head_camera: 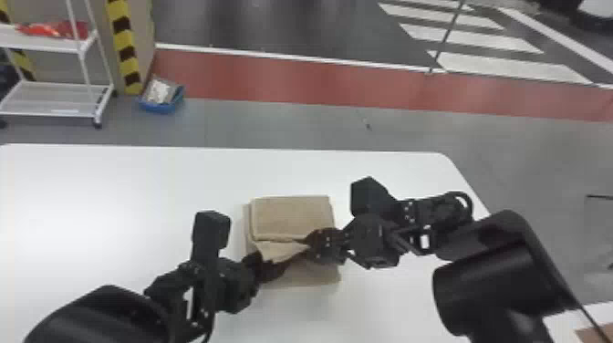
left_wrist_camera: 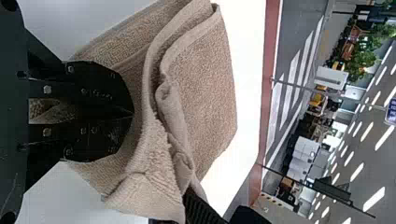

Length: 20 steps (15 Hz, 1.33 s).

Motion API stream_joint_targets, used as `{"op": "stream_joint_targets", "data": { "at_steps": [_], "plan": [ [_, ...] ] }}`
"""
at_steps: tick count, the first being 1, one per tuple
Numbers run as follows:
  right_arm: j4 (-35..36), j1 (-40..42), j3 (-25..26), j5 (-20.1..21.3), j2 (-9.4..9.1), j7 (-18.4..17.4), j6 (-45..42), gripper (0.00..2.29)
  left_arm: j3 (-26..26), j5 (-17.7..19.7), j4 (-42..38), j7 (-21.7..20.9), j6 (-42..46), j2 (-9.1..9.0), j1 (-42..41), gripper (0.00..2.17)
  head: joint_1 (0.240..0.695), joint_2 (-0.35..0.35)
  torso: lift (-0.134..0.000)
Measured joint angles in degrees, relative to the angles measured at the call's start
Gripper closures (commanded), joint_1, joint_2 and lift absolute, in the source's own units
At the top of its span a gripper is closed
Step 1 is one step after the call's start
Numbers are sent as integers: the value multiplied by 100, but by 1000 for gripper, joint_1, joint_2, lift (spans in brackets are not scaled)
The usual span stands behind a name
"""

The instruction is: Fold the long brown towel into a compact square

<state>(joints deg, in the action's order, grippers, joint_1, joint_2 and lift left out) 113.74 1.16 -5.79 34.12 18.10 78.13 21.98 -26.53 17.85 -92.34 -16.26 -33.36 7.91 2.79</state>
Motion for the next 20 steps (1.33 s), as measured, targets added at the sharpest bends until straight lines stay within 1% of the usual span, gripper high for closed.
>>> {"op": "stream_joint_targets", "data": {
  "at_steps": [3,4,5,6,9,10,11,12,13,15,16,17,19,20],
  "plan": [
    [-171,-17,11,15,-1,0,-106,1160,0,0,-1,0,-1,0,3,994,695,-239,-124],
    [-222,-18,10,13,-12,0,-130,1082,-5,-1,-2,0,-2,0,3,994,695,-240,-124],
    [-291,-19,9,14,-31,0,-190,1065,-8,-1,-3,0,-8,0,3,994,695,-240,-124],
    [-346,-19,13,6,-48,0,-261,940,-10,-1,-3,0,-14,0,3,994,695,-240,-124],
    [-379,6,128,-112,-103,0,-351,117,-8,-5,-4,-4,-17,7,-4,994,695,-237,-124],
    [-359,33,207,-194,-116,0,-354,49,-9,-12,-5,-4,-17,8,-10,994,695,-240,-124],
    [-314,65,364,-378,-130,0,-355,39,-10,-16,-5,-6,-17,9,-14,994,695,-244,-124],
    [-268,99,627,-689,-159,0,-369,39,-10,-18,-8,-8,-18,10,-18,994,695,-248,-124],
    [-244,123,925,-1033,-195,0,-428,39,-11,-18,-15,-9,-24,12,-24,994,695,-255,-124],
    [-232,146,1649,-1884,-288,0,-565,39,-17,-19,-27,-3,-33,17,-48,994,695,-286,-124],
    [-245,158,1936,-2188,-351,0,-570,39,-18,-25,-26,-1,-33,18,-57,994,695,-296,-124],
    [-272,182,2116,-2345,-411,0,-556,53,-22,-32,-26,0,-34,18,-64,994,695,-305,-124],
    [-445,224,2320,-2493,-506,0,-568,140,-19,-43,-51,0,-34,25,-111,991,695,-326,-124],
    [-603,224,2362,-2576,-532,0,-580,259,2,-44,-102,0,-34,39,-159,991,695,-328,-124]
  ]
}}
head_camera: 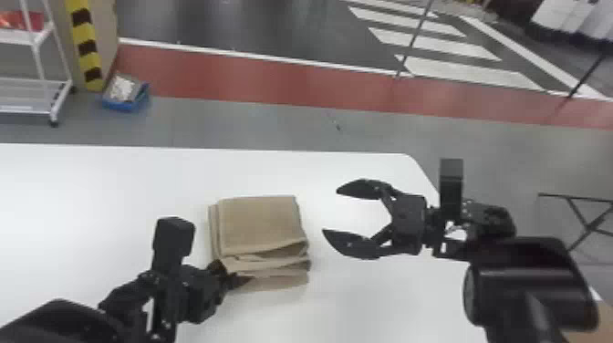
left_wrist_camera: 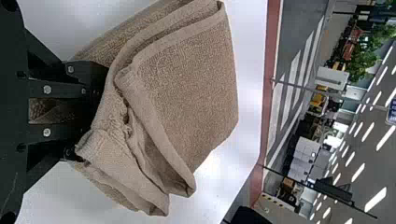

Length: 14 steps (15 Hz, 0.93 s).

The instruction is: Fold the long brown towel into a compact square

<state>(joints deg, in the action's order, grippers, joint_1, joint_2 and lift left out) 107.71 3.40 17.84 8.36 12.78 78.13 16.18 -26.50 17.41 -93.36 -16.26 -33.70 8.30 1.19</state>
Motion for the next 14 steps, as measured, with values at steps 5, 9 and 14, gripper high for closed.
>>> {"op": "stream_joint_targets", "data": {
  "at_steps": [5,9,14],
  "plan": [
    [-1063,-365,-243,-101,-255,-111,151,1129,87,-2,-313,-6,-2,31,-162,991,695,-303,-124],
    [-2253,-784,-379,-365,-393,-564,-472,1835,106,-4,-392,-13,2,40,-207,991,695,-281,-124],
    [-3182,-1155,-520,-635,-458,-687,-1123,1831,118,-11,-385,-36,16,40,-209,991,695,-261,-124]
  ]
}}
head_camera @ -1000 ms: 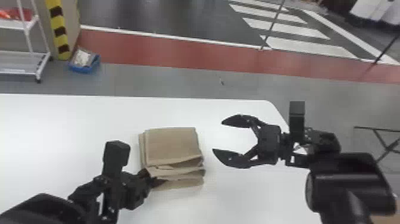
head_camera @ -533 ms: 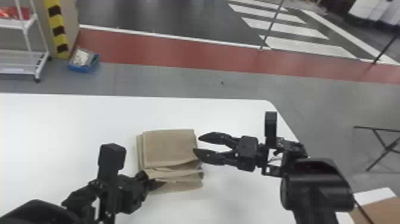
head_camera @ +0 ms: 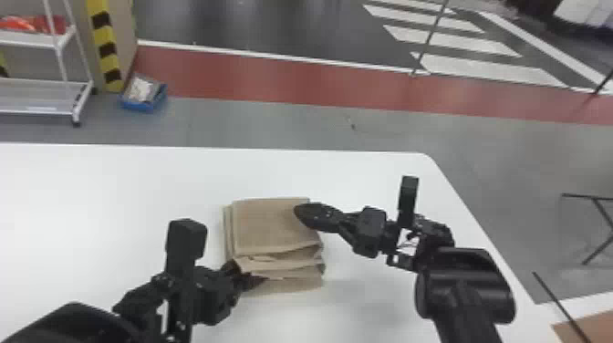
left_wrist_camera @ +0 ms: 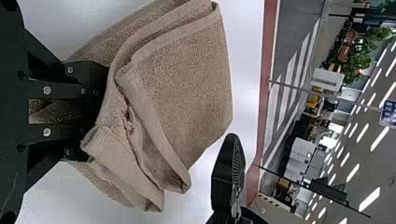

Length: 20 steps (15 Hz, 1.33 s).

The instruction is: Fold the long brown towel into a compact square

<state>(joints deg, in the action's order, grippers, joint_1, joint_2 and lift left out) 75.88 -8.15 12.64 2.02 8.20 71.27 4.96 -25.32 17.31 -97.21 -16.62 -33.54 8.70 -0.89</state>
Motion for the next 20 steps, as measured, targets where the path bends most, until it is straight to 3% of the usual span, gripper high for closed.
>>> {"op": "stream_joint_targets", "data": {
  "at_steps": [9,16,20],
  "plan": [
    [-926,-393,-198,332,3,-119,-168,1831,28,20,-5,-8,-10,0,1,991,695,-245,-124],
    [-1116,-541,-270,514,9,-218,-166,1831,79,108,-365,25,-225,61,-64,977,695,-242,-124],
    [-1120,-548,-256,555,13,-290,-116,1831,385,206,-695,46,-414,161,-120,977,695,-222,-124]
  ]
}}
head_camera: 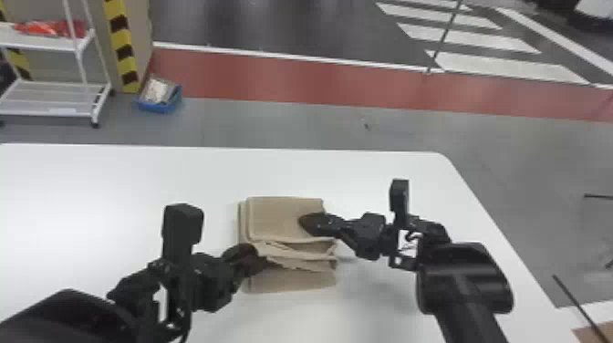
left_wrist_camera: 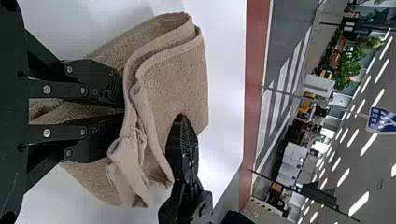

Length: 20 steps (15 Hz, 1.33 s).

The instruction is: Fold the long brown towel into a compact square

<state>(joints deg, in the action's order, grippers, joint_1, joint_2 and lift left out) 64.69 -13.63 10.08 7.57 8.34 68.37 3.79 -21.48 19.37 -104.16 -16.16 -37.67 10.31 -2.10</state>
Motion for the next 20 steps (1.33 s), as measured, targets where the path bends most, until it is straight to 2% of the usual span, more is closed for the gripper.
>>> {"op": "stream_joint_targets", "data": {
  "at_steps": [6,11,15,20],
  "plan": [
    [-2,-68,-32,25,-8,-76,39,1831,593,198,-513,2,-44,260,-279,977,695,-167,-124],
    [-128,-106,-2,-12,-16,-87,-58,1831,1174,502,-845,47,-29,295,-474,977,695,-113,-124],
    [122,59,283,-295,-16,-100,-57,1831,1071,498,-789,61,39,265,-518,977,695,-137,-124],
    [-39,-298,333,-300,0,-421,-357,1831,997,454,-692,44,117,246,-545,977,695,-159,-124]
  ]
}}
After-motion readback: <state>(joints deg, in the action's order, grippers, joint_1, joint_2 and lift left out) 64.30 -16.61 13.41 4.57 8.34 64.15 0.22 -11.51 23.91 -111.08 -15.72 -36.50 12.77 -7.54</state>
